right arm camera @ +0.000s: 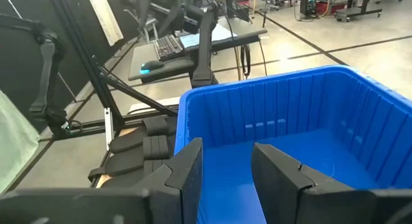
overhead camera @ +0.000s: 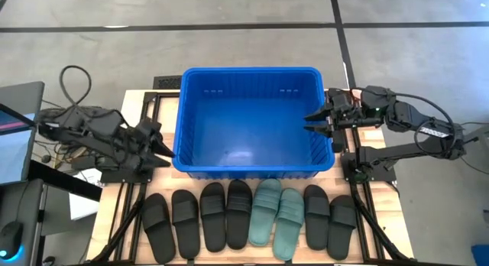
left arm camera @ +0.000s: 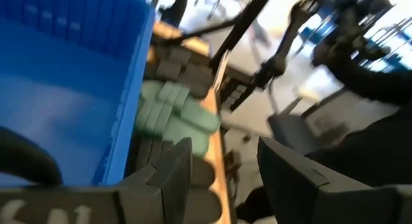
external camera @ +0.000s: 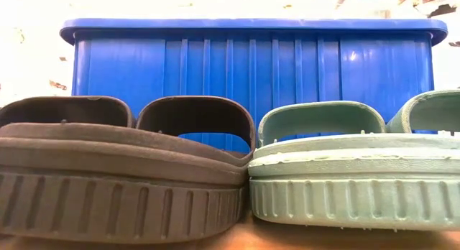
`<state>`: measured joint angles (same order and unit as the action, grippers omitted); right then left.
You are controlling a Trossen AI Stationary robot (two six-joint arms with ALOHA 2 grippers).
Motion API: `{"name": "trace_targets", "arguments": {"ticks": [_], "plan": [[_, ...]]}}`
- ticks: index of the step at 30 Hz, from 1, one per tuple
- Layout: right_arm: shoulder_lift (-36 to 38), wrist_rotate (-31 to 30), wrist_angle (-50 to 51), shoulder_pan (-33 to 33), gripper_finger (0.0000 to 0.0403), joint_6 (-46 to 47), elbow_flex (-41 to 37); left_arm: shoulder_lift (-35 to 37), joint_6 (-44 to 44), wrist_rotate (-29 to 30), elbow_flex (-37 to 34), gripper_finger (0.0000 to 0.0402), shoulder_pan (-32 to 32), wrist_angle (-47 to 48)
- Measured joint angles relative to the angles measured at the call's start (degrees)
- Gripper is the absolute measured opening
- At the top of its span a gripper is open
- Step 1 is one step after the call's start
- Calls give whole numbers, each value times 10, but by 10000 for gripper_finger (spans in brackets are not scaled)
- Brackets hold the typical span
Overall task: Pick and place slides into bin
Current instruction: Put the black slide into the blue bin
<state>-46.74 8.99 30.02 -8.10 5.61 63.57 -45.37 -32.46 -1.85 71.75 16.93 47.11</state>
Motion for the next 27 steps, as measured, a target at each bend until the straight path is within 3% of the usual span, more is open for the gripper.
{"name": "trace_targets", "arguments": {"ticks": [8,17,27], "plan": [[-6,0,-1,4,120,-1,0,-93,-99,81,67,165,114,93],[-6,0,-12,10,120,-31,0,-174,-274,160,73,165,247,105],[-6,2,-24,10,120,-72,0,-263,-450,173,73,165,330,112]]}}
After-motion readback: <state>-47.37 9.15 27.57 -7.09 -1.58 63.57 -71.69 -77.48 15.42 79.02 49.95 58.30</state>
